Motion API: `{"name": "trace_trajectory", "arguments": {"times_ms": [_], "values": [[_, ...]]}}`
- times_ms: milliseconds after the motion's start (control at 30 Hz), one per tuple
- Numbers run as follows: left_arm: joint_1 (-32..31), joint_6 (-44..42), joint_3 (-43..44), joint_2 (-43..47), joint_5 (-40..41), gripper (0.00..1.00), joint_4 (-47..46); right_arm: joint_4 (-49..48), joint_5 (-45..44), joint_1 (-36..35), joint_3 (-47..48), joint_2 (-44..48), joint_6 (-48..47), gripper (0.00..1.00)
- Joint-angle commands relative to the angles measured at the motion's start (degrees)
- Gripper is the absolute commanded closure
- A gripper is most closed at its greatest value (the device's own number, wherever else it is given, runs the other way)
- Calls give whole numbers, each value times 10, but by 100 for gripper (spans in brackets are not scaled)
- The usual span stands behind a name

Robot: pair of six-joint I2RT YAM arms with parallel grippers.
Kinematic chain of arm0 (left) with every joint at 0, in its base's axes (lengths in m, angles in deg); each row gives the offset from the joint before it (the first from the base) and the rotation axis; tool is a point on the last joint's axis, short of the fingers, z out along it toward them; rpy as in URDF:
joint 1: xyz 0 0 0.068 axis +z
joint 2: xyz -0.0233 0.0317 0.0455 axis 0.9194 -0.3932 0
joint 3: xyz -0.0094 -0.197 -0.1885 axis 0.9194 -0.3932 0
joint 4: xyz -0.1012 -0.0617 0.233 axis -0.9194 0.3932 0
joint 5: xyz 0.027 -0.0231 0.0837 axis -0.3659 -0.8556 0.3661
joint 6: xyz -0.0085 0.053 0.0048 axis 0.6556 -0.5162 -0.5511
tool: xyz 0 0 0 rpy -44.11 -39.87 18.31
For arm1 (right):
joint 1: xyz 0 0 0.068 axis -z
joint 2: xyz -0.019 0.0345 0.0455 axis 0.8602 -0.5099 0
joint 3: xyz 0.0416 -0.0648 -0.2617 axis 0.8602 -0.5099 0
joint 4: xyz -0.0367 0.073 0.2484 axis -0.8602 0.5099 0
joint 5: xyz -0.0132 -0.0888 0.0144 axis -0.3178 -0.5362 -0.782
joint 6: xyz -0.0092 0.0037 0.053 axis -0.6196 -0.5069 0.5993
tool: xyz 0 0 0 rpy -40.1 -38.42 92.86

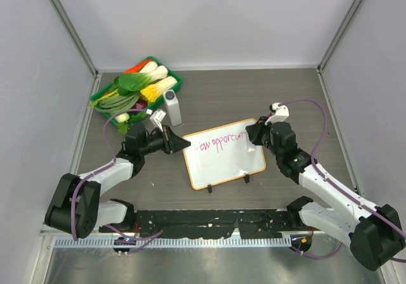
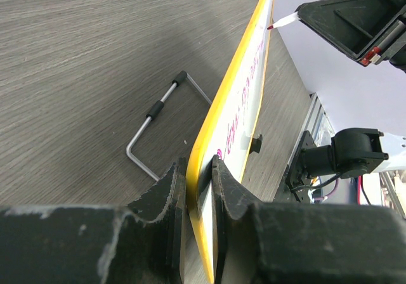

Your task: Write a sentence on the whiteboard

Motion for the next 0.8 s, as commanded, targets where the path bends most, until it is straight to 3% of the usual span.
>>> {"name": "trace_trajectory", "arguments": {"times_ms": [0, 767], "values": [[-5, -46, 2, 2, 34, 100, 29, -33, -11, 1, 6, -6, -4, 99], [-5, -45, 3, -2, 33, 100, 26, 2, -1, 1, -29, 11, 2, 99]]}}
